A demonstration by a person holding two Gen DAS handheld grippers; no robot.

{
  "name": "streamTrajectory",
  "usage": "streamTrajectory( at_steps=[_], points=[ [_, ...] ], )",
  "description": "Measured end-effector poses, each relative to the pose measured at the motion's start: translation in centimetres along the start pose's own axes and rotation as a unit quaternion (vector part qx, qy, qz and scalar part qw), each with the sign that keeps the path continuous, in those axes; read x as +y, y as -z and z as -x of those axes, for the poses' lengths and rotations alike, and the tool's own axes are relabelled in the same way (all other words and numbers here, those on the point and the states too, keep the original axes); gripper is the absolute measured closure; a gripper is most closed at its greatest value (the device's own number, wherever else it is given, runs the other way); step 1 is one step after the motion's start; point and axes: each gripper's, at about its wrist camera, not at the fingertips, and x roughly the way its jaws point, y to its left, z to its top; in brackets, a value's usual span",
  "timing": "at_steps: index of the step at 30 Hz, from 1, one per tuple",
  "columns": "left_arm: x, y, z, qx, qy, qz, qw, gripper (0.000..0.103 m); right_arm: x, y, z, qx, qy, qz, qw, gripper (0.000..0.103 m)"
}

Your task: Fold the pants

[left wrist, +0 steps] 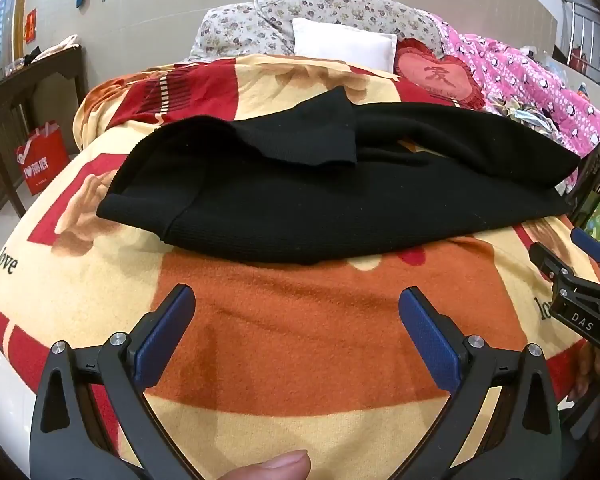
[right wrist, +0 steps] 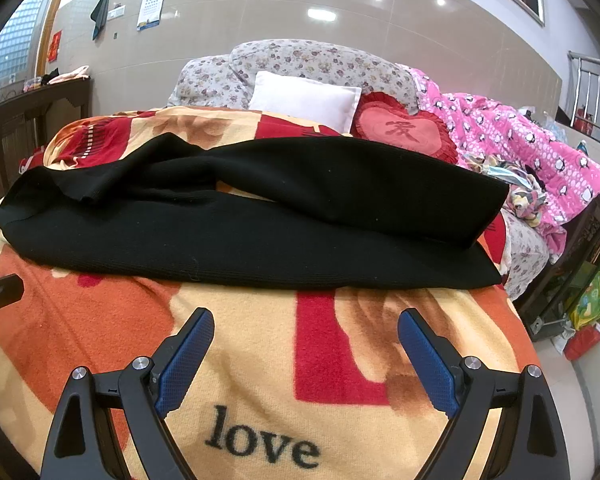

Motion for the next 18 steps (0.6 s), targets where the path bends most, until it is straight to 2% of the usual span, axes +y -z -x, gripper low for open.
streamTrajectory(
  at_steps=[4,12,18],
  points=[
    [-0.1,0.0,0.0,-0.001,-0.001,-0.001,1.0,0.001,-0.7,0.3,-0.4,0.006,0.022,-0.018,1.0,0.011],
    [-0.6,0.3,0.4,-0.006,-0.008,-0.01,0.9999,0.001,-2.9,0.2,-1.1,0.039,0.113,-0.094,0.988,0.011],
    [-0.6,0.3,0.4,-0.006,-0.008,-0.01,0.9999,0.001,-2.9,0.3,-0.8,0.04,0.115,-0.093,0.988,0.011]
  ],
)
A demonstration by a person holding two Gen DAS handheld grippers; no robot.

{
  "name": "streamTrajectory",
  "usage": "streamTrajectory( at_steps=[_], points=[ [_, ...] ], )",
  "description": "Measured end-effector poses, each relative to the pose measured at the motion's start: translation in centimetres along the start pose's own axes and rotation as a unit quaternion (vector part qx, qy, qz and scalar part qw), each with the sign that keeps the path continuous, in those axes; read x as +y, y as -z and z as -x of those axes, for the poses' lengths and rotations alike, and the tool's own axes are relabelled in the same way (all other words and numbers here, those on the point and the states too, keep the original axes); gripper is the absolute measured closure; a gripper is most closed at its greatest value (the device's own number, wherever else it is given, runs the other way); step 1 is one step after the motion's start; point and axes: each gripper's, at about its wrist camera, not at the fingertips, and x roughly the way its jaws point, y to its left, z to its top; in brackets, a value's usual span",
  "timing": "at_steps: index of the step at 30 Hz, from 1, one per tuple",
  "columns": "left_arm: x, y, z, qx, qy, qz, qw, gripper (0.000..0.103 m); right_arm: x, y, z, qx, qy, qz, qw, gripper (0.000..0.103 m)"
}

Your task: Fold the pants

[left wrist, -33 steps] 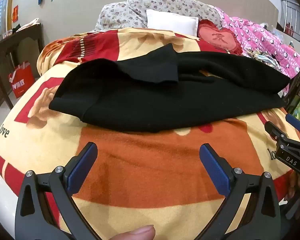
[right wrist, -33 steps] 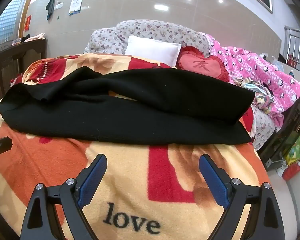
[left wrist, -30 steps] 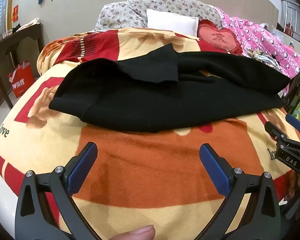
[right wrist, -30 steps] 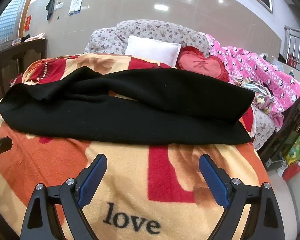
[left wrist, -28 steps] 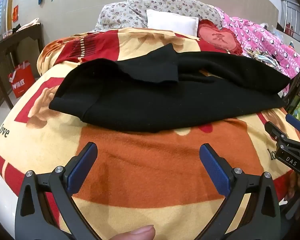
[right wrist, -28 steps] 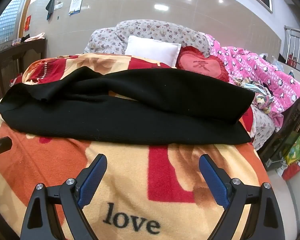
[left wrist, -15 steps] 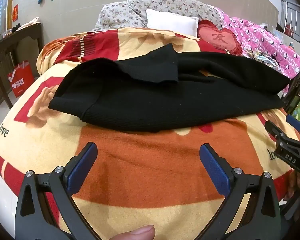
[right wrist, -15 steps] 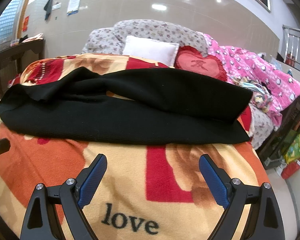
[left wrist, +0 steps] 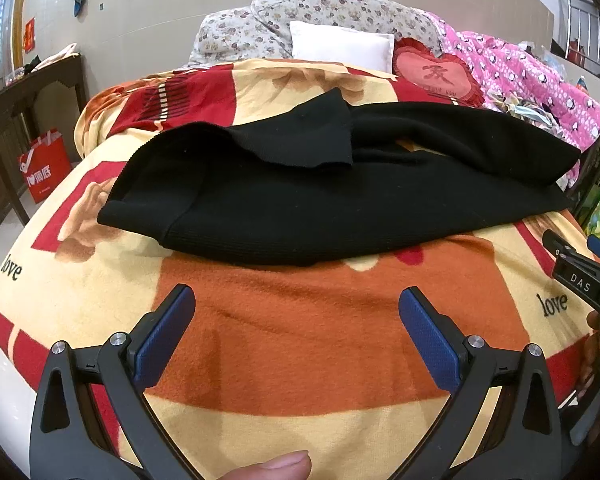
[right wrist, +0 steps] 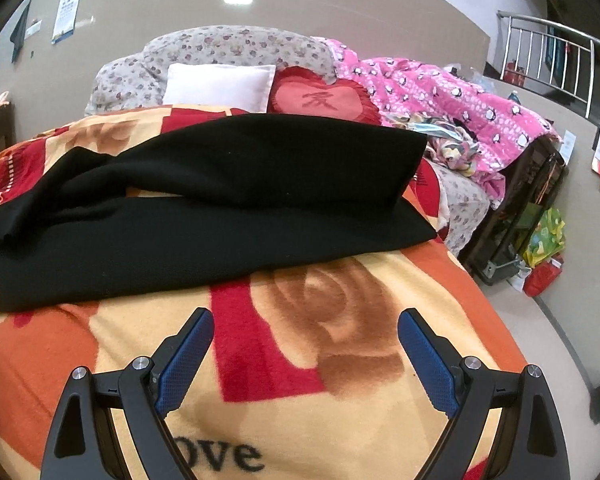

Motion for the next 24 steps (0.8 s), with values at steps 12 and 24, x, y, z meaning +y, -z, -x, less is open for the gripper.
streamTrajectory(
  at_steps=[12,24],
  points=[
    [-0.28,-0.13,-0.31,0.001,0.001,0.0,1.0,0.001,-0.03,0.02,-0.13,0.003,0.0,-0.004,1.0,0.011],
    [-0.23,-0.07,-0.33,0.001,0.002,0.001,1.0,0.001,-0.06,0.09,-0.14,0.003,0.007,-0.005,1.0,0.011]
  ],
)
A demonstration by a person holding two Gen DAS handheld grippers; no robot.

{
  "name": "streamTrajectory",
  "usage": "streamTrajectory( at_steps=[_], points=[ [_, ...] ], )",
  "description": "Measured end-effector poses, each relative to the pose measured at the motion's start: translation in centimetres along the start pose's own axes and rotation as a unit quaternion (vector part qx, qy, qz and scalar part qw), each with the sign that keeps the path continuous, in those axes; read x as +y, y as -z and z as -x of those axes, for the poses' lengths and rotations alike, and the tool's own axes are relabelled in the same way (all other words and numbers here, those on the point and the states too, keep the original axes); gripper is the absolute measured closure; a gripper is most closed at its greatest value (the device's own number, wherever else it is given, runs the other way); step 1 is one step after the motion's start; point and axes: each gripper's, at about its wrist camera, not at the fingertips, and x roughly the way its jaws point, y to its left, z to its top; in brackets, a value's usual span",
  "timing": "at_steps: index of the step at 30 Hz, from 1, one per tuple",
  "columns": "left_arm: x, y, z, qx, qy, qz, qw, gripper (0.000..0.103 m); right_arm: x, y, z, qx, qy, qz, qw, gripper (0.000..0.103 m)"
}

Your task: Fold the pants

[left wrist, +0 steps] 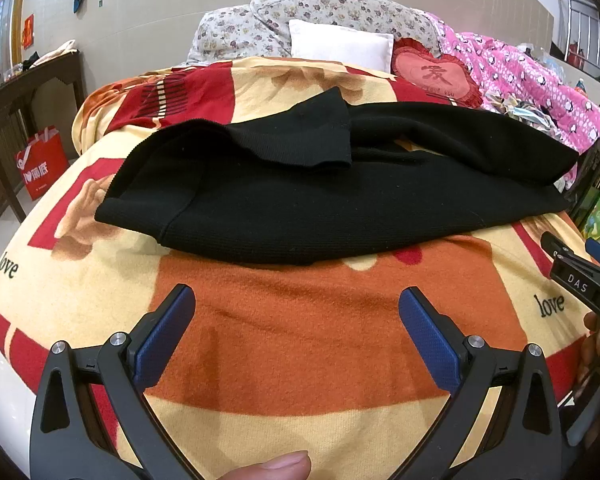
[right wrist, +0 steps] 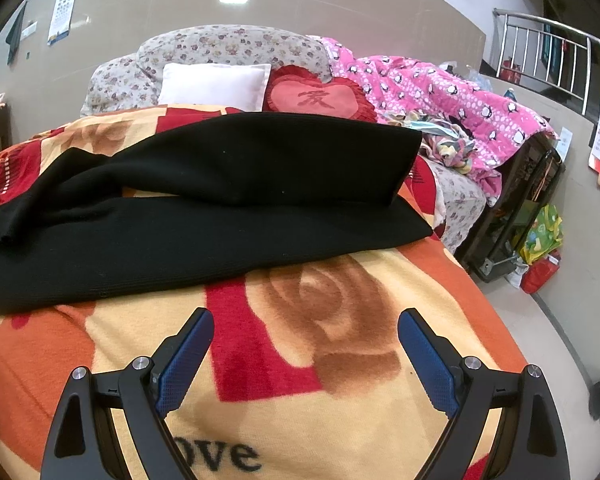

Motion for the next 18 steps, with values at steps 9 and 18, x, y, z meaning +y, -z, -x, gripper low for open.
streamTrajectory(
  at_steps=[9,18],
  points=[
    [0.0,0.0,0.0,0.0,0.001,0.001,1.0,0.001,0.4,0.0,-0.2,0.007,0.032,0.006,0.999,0.011],
    [0.1,0.0,0.0,0.001,0.002,0.001,1.0,0.001,0.3,-0.2,-1.7,0.057,0.028,0.005,0.998,0.012]
  ],
)
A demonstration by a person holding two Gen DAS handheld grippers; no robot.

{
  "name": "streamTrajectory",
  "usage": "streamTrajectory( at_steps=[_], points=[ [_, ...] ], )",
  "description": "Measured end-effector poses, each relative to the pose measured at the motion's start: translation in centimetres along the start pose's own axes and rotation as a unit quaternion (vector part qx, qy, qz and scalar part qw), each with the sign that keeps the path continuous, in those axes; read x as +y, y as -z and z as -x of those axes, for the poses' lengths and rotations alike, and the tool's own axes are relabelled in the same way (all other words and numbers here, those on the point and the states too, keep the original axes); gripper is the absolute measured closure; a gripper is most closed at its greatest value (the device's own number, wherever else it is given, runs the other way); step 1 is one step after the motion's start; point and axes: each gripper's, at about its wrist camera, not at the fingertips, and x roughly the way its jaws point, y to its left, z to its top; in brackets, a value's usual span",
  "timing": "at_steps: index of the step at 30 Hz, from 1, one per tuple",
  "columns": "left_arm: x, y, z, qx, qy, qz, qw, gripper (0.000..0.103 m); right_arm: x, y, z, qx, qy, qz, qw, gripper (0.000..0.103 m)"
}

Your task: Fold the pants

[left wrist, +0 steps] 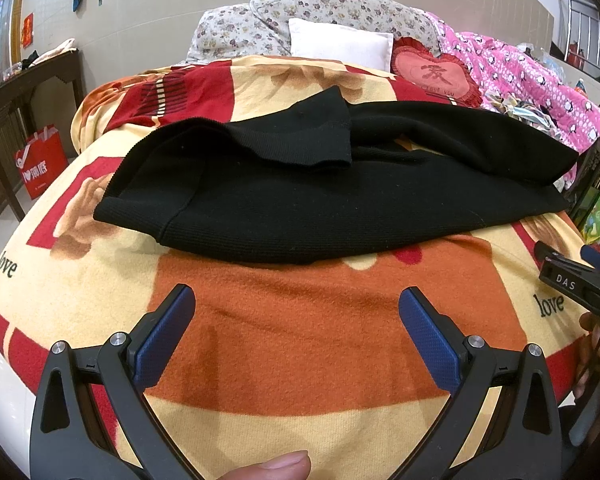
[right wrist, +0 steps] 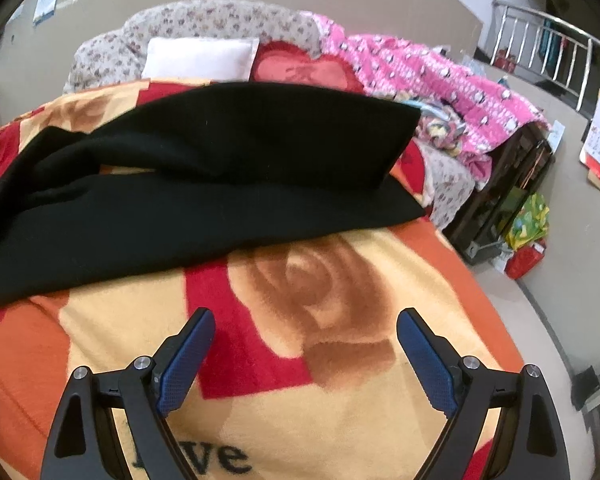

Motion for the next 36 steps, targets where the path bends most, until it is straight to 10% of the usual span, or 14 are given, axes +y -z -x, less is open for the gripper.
streamTrajectory(
  at_steps=[36],
  points=[
    [0.02,0.23,-0.21,0.017,0.027,0.019,0.9993,0.001,-0.38,-0.12,-0.49,0.02,-0.024,-0.014,0.999,0.012]
  ],
)
